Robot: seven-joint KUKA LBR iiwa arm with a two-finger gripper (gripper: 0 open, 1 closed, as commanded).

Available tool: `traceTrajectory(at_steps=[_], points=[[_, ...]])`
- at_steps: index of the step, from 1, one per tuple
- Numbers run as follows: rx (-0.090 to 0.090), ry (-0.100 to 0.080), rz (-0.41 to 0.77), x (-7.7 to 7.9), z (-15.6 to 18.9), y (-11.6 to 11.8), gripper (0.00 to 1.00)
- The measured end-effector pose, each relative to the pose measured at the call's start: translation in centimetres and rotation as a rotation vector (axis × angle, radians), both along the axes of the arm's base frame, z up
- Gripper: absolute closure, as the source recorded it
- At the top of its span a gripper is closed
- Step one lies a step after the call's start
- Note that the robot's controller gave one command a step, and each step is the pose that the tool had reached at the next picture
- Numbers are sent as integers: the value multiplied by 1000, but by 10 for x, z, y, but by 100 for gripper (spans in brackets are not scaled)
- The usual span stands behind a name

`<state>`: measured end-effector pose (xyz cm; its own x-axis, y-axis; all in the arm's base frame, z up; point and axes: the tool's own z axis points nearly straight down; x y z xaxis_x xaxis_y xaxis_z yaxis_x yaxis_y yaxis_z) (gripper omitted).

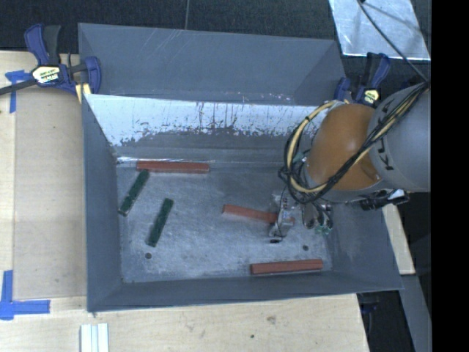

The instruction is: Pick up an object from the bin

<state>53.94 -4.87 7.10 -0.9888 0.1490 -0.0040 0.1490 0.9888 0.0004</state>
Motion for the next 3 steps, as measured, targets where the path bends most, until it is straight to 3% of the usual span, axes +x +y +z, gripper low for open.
traceTrajectory(at_steps=[1, 2, 3], points=[[-1, -2, 77, 4, 156, 16, 100], [1, 7, 241, 20, 68, 53, 100], [-1, 1, 240, 21, 71, 52, 0]])
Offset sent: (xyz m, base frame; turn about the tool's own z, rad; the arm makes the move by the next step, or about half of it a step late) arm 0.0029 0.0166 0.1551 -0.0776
